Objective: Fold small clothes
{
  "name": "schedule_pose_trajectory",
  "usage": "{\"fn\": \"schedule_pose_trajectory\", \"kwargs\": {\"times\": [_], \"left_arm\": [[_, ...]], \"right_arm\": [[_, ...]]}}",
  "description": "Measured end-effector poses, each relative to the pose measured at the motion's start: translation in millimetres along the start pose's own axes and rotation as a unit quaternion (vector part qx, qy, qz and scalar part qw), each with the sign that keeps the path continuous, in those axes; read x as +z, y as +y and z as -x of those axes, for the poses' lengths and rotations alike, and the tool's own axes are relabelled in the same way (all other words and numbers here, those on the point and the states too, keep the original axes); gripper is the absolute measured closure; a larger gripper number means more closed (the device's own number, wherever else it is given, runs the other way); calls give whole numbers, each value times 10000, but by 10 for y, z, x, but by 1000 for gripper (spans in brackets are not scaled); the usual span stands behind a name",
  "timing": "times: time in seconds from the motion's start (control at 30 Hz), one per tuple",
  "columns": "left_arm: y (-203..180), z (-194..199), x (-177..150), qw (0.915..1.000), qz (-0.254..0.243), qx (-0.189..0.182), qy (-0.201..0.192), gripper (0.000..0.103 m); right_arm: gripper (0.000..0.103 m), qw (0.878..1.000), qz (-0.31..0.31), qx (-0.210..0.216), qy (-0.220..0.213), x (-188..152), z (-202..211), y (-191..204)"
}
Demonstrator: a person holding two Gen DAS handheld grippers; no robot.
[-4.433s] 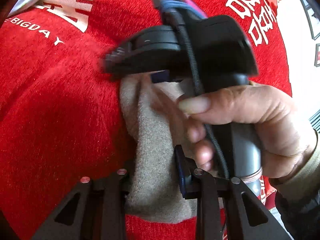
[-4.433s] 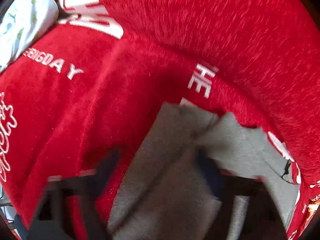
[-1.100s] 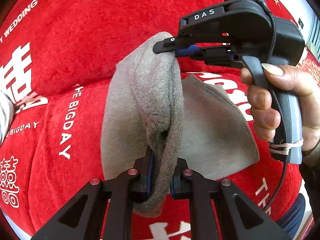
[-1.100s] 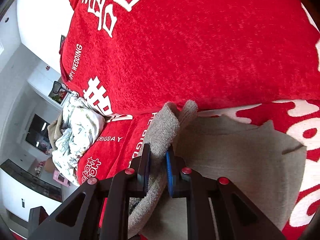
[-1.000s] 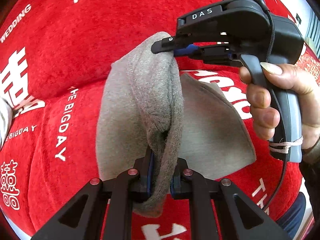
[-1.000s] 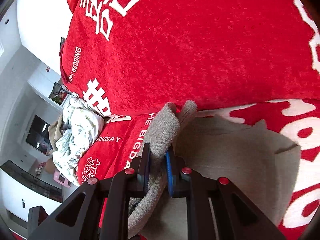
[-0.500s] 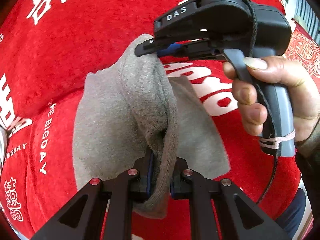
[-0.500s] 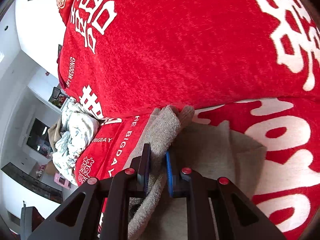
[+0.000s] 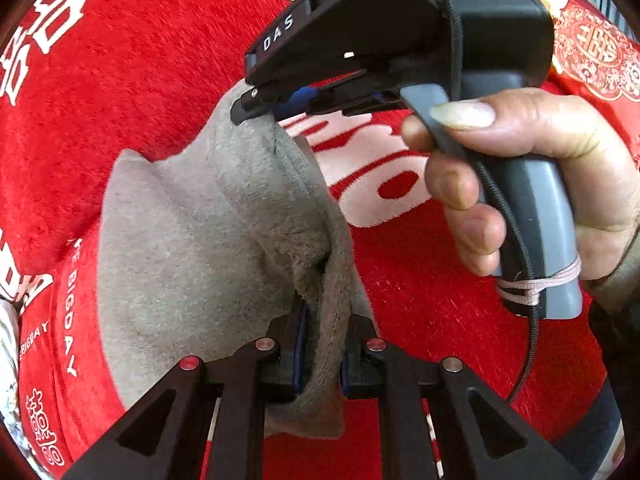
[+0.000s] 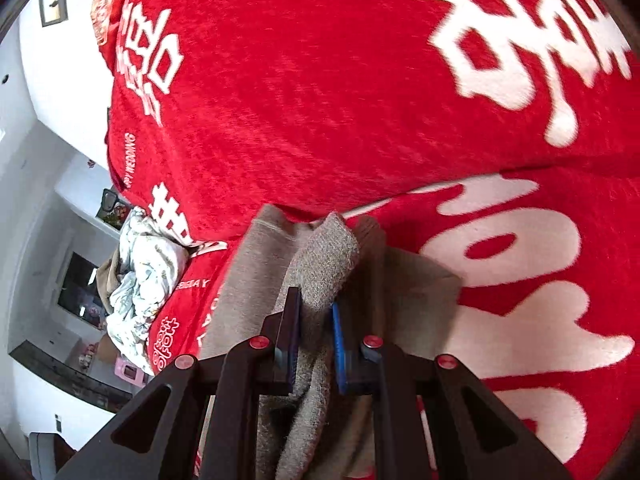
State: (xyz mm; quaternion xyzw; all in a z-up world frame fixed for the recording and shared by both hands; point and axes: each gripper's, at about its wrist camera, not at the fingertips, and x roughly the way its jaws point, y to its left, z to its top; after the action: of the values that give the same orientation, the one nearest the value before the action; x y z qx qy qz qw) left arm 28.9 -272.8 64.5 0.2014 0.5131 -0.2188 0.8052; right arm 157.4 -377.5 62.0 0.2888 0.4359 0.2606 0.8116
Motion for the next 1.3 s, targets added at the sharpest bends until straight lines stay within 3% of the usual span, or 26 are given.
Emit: {"fn": "schedule_pose_trajectory", "kwargs": {"times": [0.3, 0.37, 0.4, 0.43, 0.47, 0.53, 0.57, 0.63, 0.73, 0.83, 0.9, 0.93, 0.97, 1.07, 1.17, 1.3], "left_arm": [[-4, -144, 32, 9997, -75, 187, 137, 85], [41, -101, 39, 9998, -43, 103, 177, 69], [77, -71, 41, 9998, 11, -28, 199, 60], [105, -51, 32, 9996, 102, -160, 229, 39], [174, 15, 5, 9990, 255, -293, 204, 32], [303, 148, -73, 9978, 421, -505, 107, 32], [366, 213, -115, 9969, 465, -626, 87, 32], [576, 359, -227, 9932, 651, -968, -30, 32], [1015, 559, -391, 9842, 1176, -1298, -262, 32], [1381, 654, -445, 9791, 1601, -1155, -491, 32], [1675, 622, -451, 9767, 1939, -748, -530, 32], [1769, 592, -448, 9758, 2041, -590, -520, 32], [1879, 539, -453, 9744, 2162, -430, -446, 32], [2047, 396, -460, 9728, 2256, -460, -273, 32], [2175, 292, -402, 9728, 2223, -605, -244, 32], [2294, 94, -200, 9639, 2310, -1319, -149, 32]], "right_arm": [[88, 9990, -332, -289, 55, -71, -102, -402], [87, 9982, -395, -446, 71, -76, -81, -421], [80, 9979, -436, -480, 87, -75, -66, -418], [66, 9970, -457, -619, 107, -77, -34, -408], [59, 9959, -420, -789, 140, -80, 9, -371], [38, 9956, -279, -899, 15, -109, 140, -275], [33, 9954, -141, -934, -125, -136, 237, -183], [31, 9949, 129, -928, -378, -203, 397, -2], [31, 9963, 532, -509, -448, -337, 490, 319], [31, 9977, 571, 307, -217, -476, 349, 551], [29, 9977, 499, 467, 8, -536, 181, 596], [28, 9982, 527, 247, 116, -565, 88, 588], [29, 9974, 579, -369, 222, -599, -23, 521], [30, 9931, 495, -1062, 109, -642, -21, 346], [21, 9914, 6, -1305, -113, -659, 213, 194], [21, 9939, -278, -1060, -154, -656, 367, 61]]}}
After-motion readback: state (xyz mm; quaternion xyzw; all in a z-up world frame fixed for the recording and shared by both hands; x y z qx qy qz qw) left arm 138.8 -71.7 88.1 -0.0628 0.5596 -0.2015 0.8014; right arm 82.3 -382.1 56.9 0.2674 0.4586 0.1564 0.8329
